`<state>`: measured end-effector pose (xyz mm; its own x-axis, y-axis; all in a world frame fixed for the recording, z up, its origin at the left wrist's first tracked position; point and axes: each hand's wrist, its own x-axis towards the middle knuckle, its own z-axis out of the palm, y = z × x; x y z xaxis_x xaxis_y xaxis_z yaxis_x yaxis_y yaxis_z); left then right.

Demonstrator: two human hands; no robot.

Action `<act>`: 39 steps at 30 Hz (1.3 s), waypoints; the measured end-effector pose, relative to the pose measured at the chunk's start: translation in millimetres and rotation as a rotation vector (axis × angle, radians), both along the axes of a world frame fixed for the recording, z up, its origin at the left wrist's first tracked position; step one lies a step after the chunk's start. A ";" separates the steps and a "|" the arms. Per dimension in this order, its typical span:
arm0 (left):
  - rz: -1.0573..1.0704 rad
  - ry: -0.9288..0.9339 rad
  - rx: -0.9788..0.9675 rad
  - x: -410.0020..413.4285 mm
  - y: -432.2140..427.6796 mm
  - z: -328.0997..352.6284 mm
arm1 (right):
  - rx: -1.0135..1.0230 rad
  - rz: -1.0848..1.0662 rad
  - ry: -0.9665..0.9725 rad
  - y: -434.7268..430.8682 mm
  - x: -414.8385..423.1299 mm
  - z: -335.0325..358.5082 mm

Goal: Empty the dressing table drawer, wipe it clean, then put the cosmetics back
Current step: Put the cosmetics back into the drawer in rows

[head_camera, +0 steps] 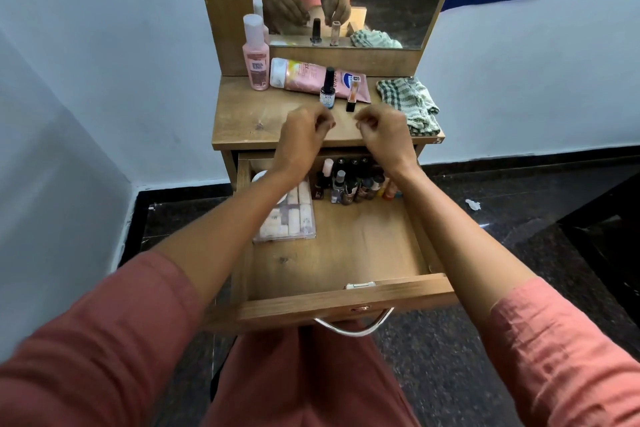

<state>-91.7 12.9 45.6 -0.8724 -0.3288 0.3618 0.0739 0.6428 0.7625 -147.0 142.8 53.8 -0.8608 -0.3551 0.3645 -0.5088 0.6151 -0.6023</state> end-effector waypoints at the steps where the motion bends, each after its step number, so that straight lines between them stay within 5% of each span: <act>1: 0.019 0.030 -0.011 -7.2 -3.8 6.6 | -0.023 -0.022 0.000 -4.3 -6.9 4.8; 12: 0.027 -0.109 -0.280 -64.7 -14.7 40.1 | 0.020 0.006 0.027 -35.0 -42.1 15.0; 39: -0.088 -0.090 -0.160 45.3 -2.5 30.3 | -0.123 0.112 0.053 7.7 47.8 15.2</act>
